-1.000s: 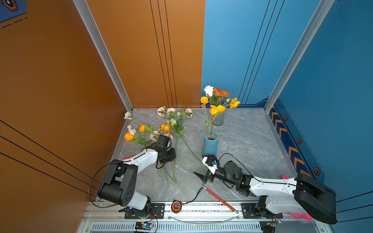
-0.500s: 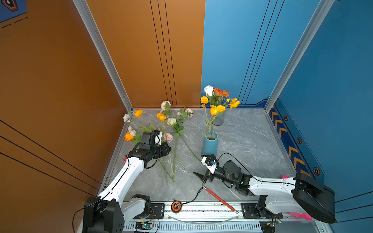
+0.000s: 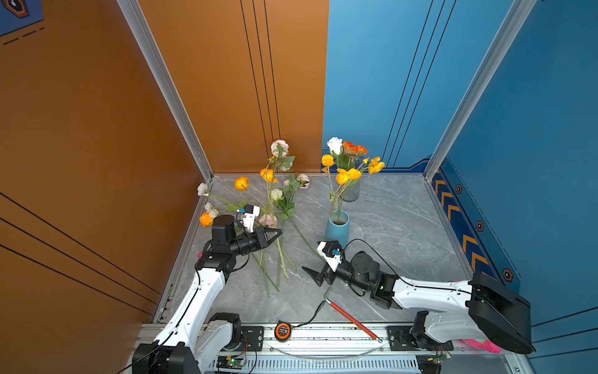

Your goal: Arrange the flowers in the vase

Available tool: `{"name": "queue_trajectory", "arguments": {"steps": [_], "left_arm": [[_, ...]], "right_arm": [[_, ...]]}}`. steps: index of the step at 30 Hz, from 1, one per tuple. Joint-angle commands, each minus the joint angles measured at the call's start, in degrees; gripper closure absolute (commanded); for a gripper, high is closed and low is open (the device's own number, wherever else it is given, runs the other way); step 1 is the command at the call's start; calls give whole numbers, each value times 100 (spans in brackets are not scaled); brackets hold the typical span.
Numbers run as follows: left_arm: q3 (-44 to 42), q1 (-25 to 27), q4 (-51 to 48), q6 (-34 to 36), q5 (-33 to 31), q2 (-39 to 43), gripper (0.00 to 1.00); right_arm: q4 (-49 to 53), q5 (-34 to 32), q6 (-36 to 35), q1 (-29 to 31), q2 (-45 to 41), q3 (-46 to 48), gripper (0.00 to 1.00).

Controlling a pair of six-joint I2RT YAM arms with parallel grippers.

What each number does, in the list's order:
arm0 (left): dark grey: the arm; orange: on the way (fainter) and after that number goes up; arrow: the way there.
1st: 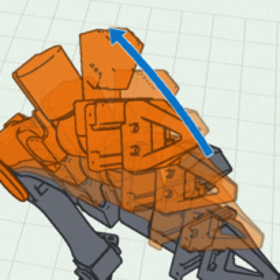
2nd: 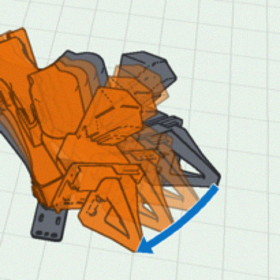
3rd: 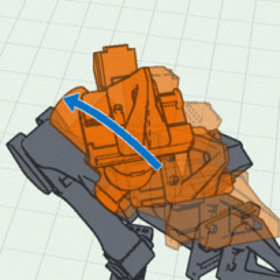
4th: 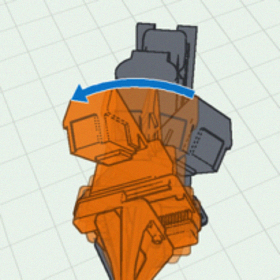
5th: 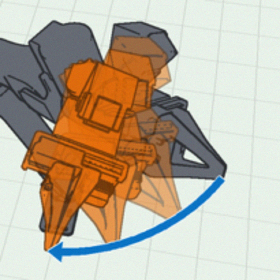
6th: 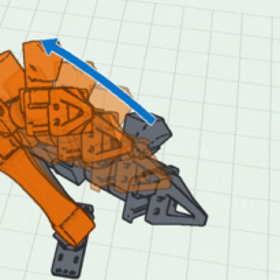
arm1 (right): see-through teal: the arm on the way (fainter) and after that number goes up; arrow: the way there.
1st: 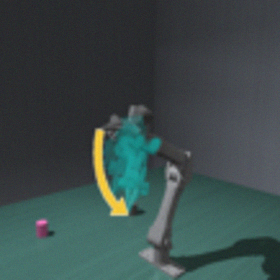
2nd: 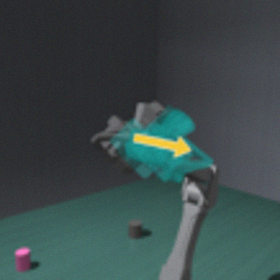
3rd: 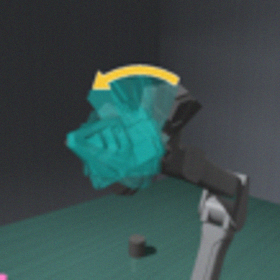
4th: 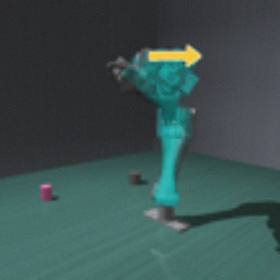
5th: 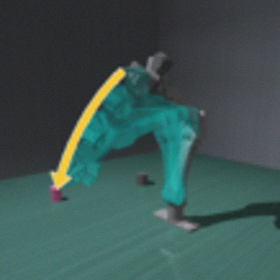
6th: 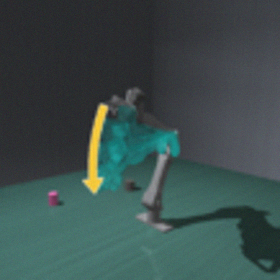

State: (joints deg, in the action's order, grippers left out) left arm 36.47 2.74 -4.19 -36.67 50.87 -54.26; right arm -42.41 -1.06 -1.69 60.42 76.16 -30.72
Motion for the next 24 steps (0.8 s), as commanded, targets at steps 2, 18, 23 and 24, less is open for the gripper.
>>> {"name": "queue_trajectory", "arguments": {"steps": [2, 18, 23, 24], "left_arm": [[457, -70, -1514, 1151, -5, 377, 100], [423, -56, -2773, 1521, -970, 1672, 100], [398, -42, -2769, 1557, -871, 1664, 100], [391, -37, -2751, 1557, -877, 1660, 100]], "right_arm": [[321, -413, 453, 127, 292, -767, 2], [1613, -278, 1872, -387, 2118, -3924, 28], [1475, 72, 2412, -669, 2656, -4618, 39], [1525, 132, 2502, -710, 2756, -4763, 41]]}}
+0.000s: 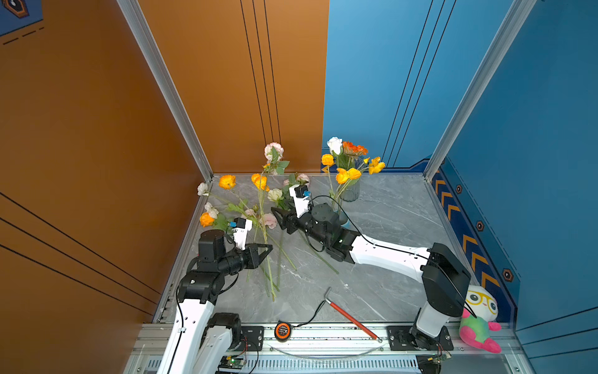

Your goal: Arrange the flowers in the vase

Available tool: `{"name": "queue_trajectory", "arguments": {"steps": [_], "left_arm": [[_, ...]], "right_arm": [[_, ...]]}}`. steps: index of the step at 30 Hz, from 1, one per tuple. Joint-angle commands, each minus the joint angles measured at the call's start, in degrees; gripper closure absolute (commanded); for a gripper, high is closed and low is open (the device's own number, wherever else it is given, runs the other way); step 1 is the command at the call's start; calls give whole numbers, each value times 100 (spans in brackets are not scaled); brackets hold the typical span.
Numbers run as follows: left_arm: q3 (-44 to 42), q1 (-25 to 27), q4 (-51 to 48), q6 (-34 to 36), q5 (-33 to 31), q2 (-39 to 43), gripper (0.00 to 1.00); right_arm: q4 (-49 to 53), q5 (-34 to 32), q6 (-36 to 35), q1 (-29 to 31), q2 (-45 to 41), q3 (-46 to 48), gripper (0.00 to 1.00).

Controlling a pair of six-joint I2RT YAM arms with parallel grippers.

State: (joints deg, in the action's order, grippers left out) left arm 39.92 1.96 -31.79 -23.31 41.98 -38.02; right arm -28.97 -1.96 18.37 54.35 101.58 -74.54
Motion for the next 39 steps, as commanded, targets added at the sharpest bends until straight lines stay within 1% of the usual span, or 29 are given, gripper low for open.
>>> {"name": "queue_trajectory", "arguments": {"steps": [1, 7, 18, 24, 28, 35, 36, 39], "left_arm": [[37, 39, 16, 222, 22, 40, 100], [-8, 72, 138, 205, 144, 105, 100], [-63, 82, 225, 197, 149, 107, 100], [-81, 76, 242, 195, 123, 102, 100], [-85, 44, 243, 195, -6, 104, 100], [-86, 13, 235, 204, -136, 128, 100], [-97, 8, 246, 207, -145, 137, 100], [-98, 8, 243, 204, -166, 162, 100]], "right_arm": [[256, 280, 579, -140, 320, -557, 43], [522, 576, 1001, -233, 813, -1244, 48], [711, 705, 1193, -144, 1182, -1696, 52], [778, 905, 1277, -144, 1232, -1790, 63], [710, 1150, 1500, -144, 1277, -1798, 78], [617, 1222, 1594, -118, 1294, -1761, 98], [592, 1232, 1616, -129, 1303, -1764, 100], [527, 1224, 1664, -144, 1329, -1765, 100]]}}
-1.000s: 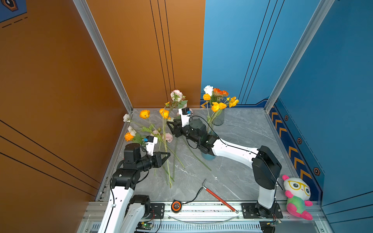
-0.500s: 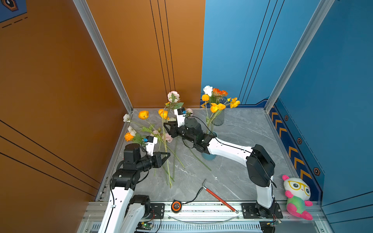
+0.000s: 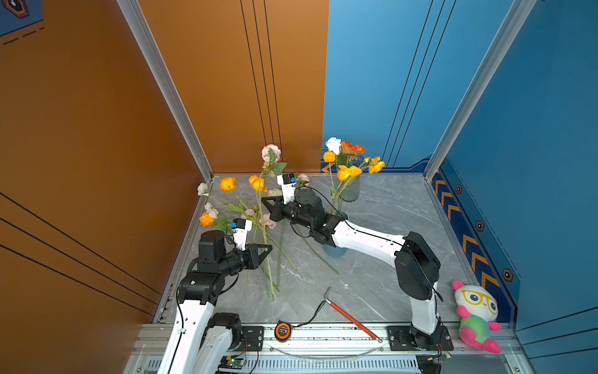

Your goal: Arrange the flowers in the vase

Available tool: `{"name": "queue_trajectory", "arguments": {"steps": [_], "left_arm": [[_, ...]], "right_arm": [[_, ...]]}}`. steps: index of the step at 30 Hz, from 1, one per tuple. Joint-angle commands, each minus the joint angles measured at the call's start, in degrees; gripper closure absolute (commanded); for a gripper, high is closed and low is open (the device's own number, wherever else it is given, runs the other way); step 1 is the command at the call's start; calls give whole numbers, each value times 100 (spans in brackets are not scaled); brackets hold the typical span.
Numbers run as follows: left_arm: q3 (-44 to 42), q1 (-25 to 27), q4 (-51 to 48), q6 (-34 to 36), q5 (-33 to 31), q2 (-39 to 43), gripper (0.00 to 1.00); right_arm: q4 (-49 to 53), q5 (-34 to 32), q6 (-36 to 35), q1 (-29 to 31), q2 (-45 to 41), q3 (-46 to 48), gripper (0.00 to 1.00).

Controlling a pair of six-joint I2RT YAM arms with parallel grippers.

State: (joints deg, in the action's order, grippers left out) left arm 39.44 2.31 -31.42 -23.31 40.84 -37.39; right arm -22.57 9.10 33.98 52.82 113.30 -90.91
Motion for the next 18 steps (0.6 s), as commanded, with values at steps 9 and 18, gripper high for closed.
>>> {"name": "queue_trajectory", "arguments": {"steps": [9, 18], "left_arm": [[-66, -37, 210, 195, -80, 118, 100], [-66, -52, 204, 204, -83, 119, 100]], "right_arm": [[-178, 4, 57, -56, 99, -117, 100], [-233, 357, 354, -79, 239, -174, 74]]}}
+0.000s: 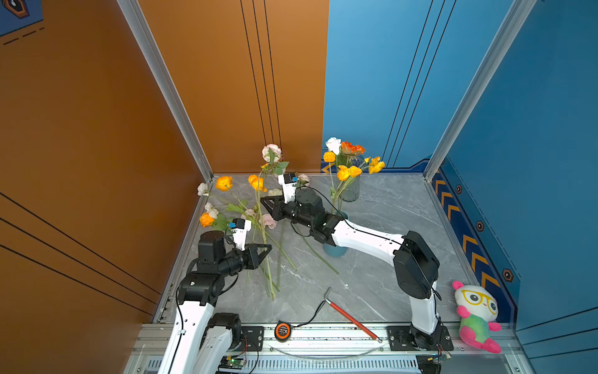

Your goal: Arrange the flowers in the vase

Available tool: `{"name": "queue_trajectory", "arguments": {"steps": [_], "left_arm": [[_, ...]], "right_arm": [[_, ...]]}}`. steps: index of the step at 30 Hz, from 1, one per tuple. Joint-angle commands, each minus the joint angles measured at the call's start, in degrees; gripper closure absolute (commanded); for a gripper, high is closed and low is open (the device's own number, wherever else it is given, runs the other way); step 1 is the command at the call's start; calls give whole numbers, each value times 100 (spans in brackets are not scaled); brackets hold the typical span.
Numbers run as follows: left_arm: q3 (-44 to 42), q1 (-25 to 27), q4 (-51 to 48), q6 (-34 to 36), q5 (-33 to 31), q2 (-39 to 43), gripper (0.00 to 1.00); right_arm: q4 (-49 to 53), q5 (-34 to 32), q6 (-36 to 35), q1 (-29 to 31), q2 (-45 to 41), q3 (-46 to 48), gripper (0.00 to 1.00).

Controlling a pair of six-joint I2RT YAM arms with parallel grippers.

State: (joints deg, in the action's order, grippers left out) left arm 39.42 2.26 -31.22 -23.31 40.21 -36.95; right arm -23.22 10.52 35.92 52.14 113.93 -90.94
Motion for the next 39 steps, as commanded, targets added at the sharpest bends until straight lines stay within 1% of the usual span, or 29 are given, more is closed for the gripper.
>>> {"name": "queue_trajectory", "arguments": {"steps": [1, 8, 10, 12, 15, 16, 18, 23, 24, 26, 27, 29, 31, 32, 33, 34, 35, 39], "left_arm": [[-62, -51, 179, 204, -20, 76, 100], [-61, -67, 187, 207, -13, 79, 100], [-63, -63, 187, 211, -6, 78, 100], [-65, -63, 185, 213, -5, 70, 100], [-59, -61, 187, 213, -4, 73, 100], [-63, -67, 184, 213, -4, 68, 100], [-66, -68, 186, 213, -4, 65, 100], [-73, -76, 184, 213, -17, 91, 100], [-70, -75, 183, 213, -17, 80, 100], [-66, -77, 185, 213, -12, 69, 100], [-66, -74, 182, 213, -12, 66, 100], [-71, -72, 187, 213, -8, 78, 100], [-65, -75, 182, 213, -13, 65, 100], [-72, -76, 186, 213, -11, 70, 100], [-74, -73, 187, 213, -13, 68, 100], [-75, -77, 187, 213, -13, 66, 100], [-75, -75, 188, 213, -13, 58, 100], [-79, -59, 189, 189, -54, 12, 100]], "right_arm": [[-158, 246, 194, -12, 197, -187, 74], [-163, 590, 411, 4, 421, -513, 76], [-194, 618, 428, 7, 451, -571, 79], [-174, 596, 429, 7, 455, -610, 79], [-93, 592, 416, 1, 455, -669, 82], [-51, 598, 404, -2, 454, -686, 81], [33, 643, 400, 6, 455, -737, 71], [363, 688, 317, 42, 653, -881, 67], [353, 696, 327, 50, 667, -884, 69], [343, 706, 354, 49, 696, -914, 81], [345, 710, 353, 50, 714, -924, 83], [393, 731, 346, 59, 745, -972, 78], [427, 732, 330, 54, 777, -1039, 77], [433, 732, 320, 58, 788, -1060, 81], [435, 726, 320, 56, 789, -1064, 88], [420, 714, 327, 57, 787, -1065, 98], [393, 713, 328, 46, 784, -1054, 100], [221, 638, 326, 19, 726, -962, 100]]}}
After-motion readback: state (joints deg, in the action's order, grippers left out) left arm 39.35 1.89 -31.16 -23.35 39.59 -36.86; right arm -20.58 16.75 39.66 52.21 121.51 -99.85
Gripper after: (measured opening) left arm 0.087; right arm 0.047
